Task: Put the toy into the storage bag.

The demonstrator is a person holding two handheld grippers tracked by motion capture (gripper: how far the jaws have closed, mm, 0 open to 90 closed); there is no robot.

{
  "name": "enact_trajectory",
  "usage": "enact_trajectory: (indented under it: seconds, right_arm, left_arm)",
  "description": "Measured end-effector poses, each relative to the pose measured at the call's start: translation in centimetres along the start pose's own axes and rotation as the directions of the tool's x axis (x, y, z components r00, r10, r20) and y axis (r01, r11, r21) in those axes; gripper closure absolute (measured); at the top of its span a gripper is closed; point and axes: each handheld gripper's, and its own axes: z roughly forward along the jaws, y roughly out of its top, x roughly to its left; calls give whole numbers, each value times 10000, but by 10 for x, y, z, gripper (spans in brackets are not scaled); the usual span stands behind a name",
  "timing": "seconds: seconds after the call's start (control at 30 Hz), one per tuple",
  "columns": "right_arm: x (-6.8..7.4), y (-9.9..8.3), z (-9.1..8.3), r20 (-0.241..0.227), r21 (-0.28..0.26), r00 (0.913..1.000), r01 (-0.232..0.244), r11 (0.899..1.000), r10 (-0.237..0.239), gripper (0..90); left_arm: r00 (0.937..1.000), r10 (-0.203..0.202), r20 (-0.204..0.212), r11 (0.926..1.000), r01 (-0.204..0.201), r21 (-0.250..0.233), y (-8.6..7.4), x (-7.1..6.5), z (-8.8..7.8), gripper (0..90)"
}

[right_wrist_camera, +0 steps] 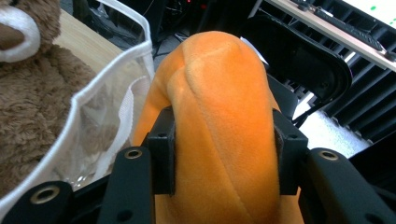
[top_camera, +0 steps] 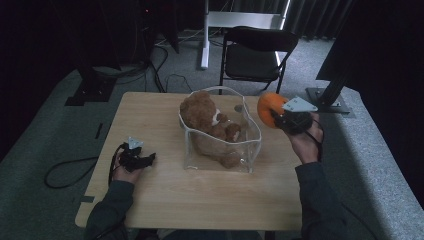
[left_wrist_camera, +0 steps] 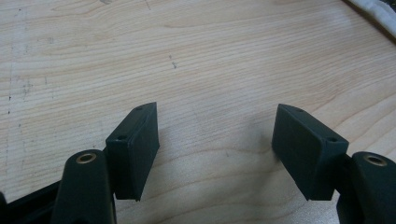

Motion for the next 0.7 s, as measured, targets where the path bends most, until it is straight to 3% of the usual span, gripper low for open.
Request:
enact_trajectory:
  seconds: [0.3,0.7]
  right_arm:
    - [7,14,-6,-57,-212,9995,316,9993,-317,532]
    - [18,37,-20,-282,-894,9971,683,9937,-711,528]
  left_arm:
    - [10000,2,3,10000,-2,2,0,0,0,325]
    - [10000,1,2,10000,-1,1,0,0,0,325]
